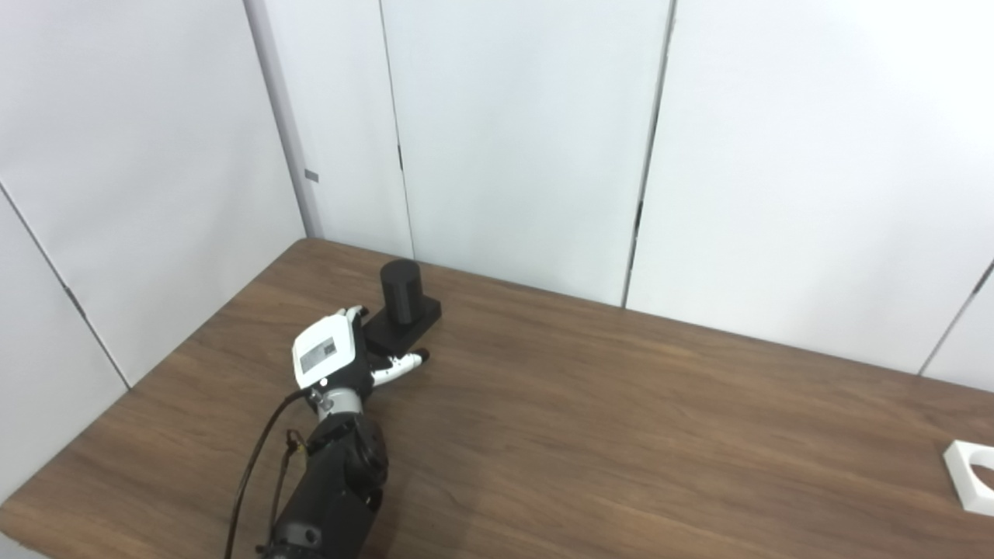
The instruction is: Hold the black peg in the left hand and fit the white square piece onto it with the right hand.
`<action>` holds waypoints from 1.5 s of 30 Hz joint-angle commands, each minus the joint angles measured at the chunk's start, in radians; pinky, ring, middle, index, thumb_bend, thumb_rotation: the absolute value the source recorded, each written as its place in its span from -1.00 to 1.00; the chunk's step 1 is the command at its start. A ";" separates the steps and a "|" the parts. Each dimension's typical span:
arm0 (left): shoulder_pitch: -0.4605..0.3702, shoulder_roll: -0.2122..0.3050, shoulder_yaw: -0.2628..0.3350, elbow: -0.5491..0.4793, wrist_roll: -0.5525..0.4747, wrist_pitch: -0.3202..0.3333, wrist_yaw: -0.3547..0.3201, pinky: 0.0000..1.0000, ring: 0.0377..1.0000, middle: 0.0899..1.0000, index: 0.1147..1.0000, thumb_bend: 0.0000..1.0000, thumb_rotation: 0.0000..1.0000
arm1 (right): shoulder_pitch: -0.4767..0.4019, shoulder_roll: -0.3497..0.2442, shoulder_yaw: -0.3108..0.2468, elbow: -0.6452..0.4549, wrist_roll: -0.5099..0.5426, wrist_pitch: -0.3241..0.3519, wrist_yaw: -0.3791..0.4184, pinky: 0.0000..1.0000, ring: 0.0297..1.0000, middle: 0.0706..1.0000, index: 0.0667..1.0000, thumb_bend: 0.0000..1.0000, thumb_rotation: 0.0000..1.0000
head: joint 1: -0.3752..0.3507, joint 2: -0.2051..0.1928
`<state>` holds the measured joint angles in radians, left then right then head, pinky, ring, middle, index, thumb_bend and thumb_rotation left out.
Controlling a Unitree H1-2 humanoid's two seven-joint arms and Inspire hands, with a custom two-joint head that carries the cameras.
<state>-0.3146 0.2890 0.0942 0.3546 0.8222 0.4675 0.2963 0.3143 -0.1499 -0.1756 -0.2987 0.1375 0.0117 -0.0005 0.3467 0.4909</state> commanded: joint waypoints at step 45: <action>-0.148 0.053 -0.056 0.254 -0.159 -0.097 0.261 0.69 0.67 0.45 -0.17 0.04 -0.90 | -0.010 0.001 0.007 -0.011 -0.030 0.012 0.002 0.77 0.81 0.73 0.75 0.61 1.00 | -0.032 0.010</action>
<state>-0.4275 0.3132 0.0429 0.6014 0.6641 0.3759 0.5418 0.3134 -0.1497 -0.1745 -0.3056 0.1199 0.0240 -0.0013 0.3145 0.5001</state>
